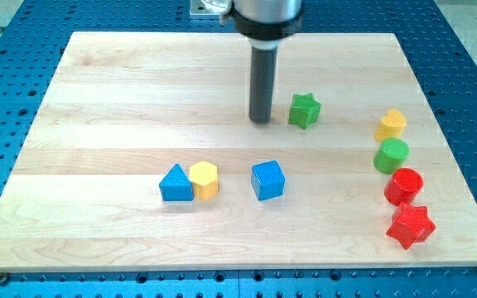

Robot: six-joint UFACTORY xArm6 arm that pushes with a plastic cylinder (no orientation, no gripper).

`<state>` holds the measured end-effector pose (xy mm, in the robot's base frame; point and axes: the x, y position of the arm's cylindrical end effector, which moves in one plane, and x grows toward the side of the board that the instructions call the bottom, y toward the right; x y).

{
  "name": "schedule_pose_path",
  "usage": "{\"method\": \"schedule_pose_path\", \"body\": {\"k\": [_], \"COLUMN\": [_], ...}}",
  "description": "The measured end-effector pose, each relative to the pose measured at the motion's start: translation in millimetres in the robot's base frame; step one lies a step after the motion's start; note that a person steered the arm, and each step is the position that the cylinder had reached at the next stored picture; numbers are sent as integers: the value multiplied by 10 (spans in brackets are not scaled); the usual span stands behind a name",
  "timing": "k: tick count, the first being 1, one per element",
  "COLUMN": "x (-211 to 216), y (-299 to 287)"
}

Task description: Put the green star vertically above the yellow heart

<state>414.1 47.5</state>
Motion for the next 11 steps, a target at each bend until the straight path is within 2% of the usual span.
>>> {"method": "schedule_pose_path", "body": {"k": [1, 2, 3, 5, 6, 7, 8, 9, 11], "x": [25, -270, -477, -726, -726, -834, -475, -395, -585], "y": [573, 850, 453, 1189, 1352, 858, 429, 1017, 1561]}}
